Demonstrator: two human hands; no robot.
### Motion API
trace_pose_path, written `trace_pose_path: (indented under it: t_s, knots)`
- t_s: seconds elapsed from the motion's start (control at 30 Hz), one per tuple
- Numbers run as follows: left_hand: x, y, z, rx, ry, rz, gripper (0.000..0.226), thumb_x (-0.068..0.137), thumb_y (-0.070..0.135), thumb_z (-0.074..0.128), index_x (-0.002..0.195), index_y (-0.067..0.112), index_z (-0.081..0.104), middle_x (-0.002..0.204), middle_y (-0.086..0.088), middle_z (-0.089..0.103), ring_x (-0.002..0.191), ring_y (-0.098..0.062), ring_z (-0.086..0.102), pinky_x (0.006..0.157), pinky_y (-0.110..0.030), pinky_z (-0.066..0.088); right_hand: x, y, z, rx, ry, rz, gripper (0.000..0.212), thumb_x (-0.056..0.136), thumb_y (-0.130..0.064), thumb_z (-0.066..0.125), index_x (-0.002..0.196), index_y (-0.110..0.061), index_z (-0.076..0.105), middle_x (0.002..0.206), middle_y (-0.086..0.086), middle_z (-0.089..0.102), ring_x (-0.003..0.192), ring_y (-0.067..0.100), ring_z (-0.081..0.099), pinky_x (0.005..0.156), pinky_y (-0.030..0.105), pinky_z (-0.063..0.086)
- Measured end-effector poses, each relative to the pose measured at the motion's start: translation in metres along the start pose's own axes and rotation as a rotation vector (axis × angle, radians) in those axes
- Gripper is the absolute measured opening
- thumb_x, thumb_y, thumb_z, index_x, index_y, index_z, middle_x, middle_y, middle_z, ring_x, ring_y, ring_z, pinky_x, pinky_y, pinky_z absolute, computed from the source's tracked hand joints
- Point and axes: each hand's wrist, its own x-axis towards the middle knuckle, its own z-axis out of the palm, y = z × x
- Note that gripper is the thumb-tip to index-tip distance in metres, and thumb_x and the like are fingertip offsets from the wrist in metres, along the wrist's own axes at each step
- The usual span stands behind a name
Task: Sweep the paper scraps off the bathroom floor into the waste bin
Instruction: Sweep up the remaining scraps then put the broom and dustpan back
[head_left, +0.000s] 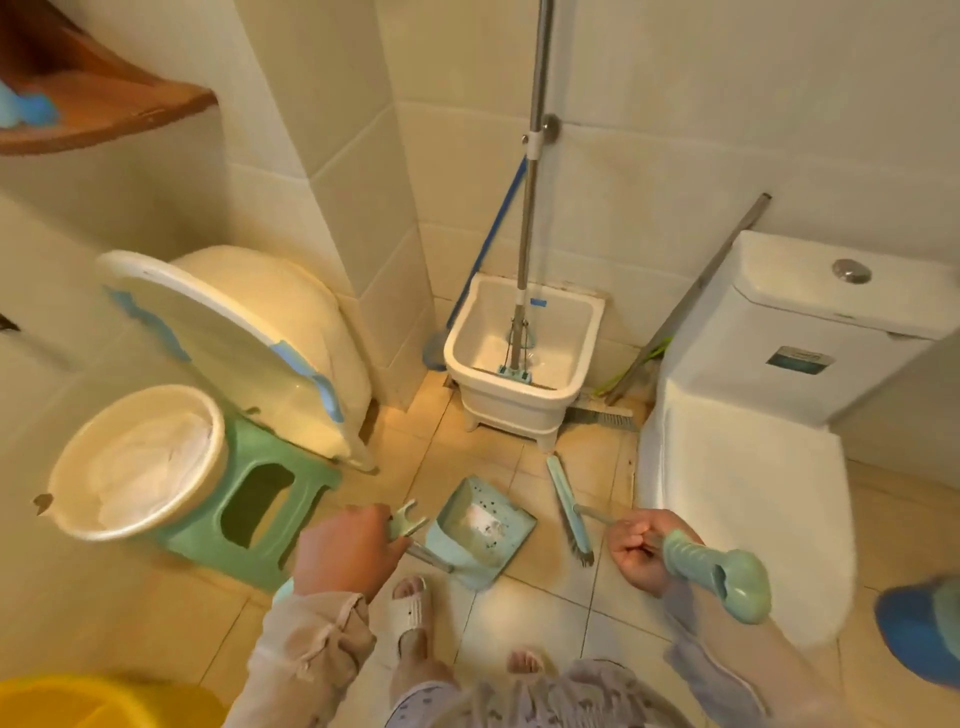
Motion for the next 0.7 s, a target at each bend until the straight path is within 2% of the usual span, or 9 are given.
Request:
trace_pose_path:
  t_s: [0.13, 0.33, 0.4, 0.5, 0.63, 0.7]
  knots:
    - [0.073, -0.008, -0.025, 0.096, 0.010, 0.251, 0.036, 0.087, 0.053, 0.049, 0.106, 0.025, 0.062, 0.099, 0.003, 0.071, 0.094, -0.017, 0.067, 0.072, -0.027, 0.051, 0.017, 0.002, 0.024, 0.170, 0.005, -0.041, 0.034, 0.091, 0.001, 0.016, 0.064, -0.014, 0.032, 0.024, 0.002, 0.031, 0.014, 0.011, 0.031, 0.027, 0.004, 0.026]
    - [0.171, 0.004, -0.070, 0.261, 0.076, 0.644, 0.037, 0.087, 0.053, 0.051, 0.101, 0.021, 0.064, 0.101, -0.004, 0.071, 0.095, -0.023, 0.066, 0.076, -0.031, 0.051, 0.036, 0.019, 0.055, 0.381, 0.044, -0.117, 0.036, 0.091, -0.003, 0.018, 0.063, -0.007, 0.040, 0.023, 0.001, 0.035, 0.014, 0.012, 0.035, 0.027, 0.005, 0.029]
    - [0.197, 0.016, -0.084, 0.318, 0.104, 0.791, 0.038, 0.088, 0.052, 0.052, 0.105, 0.020, 0.064, 0.104, -0.005, 0.071, 0.096, -0.024, 0.066, 0.079, -0.032, 0.052, 0.036, 0.023, 0.063, 0.400, 0.034, -0.139, 0.039, 0.080, 0.002, 0.023, 0.050, -0.004, 0.047, 0.023, 0.000, 0.037, 0.015, 0.010, 0.037, 0.027, 0.005, 0.029]
    - [0.229, 0.042, -0.106, 0.446, 0.093, 0.986, 0.037, 0.090, 0.048, 0.050, 0.106, 0.019, 0.065, 0.101, -0.006, 0.071, 0.093, -0.025, 0.067, 0.079, -0.032, 0.053, 0.038, 0.028, 0.070, 0.479, 0.118, -0.205, 0.022, 0.068, 0.005, 0.032, 0.055, -0.011, 0.040, 0.023, 0.002, 0.038, 0.017, 0.010, 0.038, 0.029, 0.006, 0.033]
    - [0.258, 0.086, -0.127, 0.684, 0.137, 1.274, 0.033, 0.091, 0.041, 0.052, 0.105, 0.014, 0.065, 0.100, -0.009, 0.072, 0.091, -0.029, 0.068, 0.078, -0.035, 0.053, 0.045, 0.032, 0.077, 0.664, 0.103, -0.269, 0.027, 0.054, -0.004, 0.033, 0.028, -0.006, 0.040, 0.026, 0.002, 0.037, 0.018, 0.012, 0.040, 0.030, 0.005, 0.034]
    - [0.269, 0.110, -0.134, 0.758, 0.175, 1.387, 0.030, 0.092, 0.037, 0.055, 0.109, 0.015, 0.065, 0.101, -0.008, 0.072, 0.093, -0.030, 0.068, 0.079, -0.036, 0.053, 0.044, 0.025, 0.081, 0.688, 0.109, -0.302, 0.018, 0.055, -0.003, 0.033, 0.040, -0.008, 0.043, 0.025, 0.001, 0.038, 0.019, 0.011, 0.041, 0.031, 0.006, 0.035]
